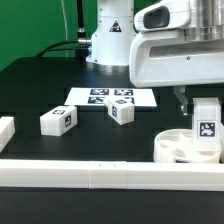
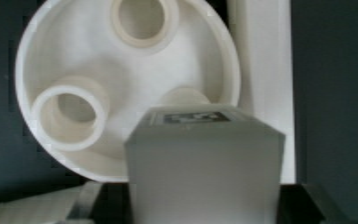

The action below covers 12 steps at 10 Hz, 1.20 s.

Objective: Assemble stool

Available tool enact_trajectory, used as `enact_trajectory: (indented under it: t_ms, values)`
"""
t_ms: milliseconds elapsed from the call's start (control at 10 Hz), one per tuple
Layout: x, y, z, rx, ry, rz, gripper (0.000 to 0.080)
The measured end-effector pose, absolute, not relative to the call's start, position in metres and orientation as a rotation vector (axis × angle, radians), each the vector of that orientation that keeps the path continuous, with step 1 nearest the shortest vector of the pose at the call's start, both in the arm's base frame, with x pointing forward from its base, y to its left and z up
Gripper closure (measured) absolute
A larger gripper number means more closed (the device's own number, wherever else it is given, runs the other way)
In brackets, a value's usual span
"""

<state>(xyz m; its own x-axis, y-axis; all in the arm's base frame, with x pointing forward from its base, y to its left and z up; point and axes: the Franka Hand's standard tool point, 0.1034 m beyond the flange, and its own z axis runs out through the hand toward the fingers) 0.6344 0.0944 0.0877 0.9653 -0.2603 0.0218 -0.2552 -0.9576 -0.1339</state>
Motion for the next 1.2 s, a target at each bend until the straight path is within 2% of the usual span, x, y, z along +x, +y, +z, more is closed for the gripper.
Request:
enact_trajectory:
  t_ms: [1200]
  values:
    - [0.6392,0.1032,0.0867,-2.473,1.56,0.044,0.0459]
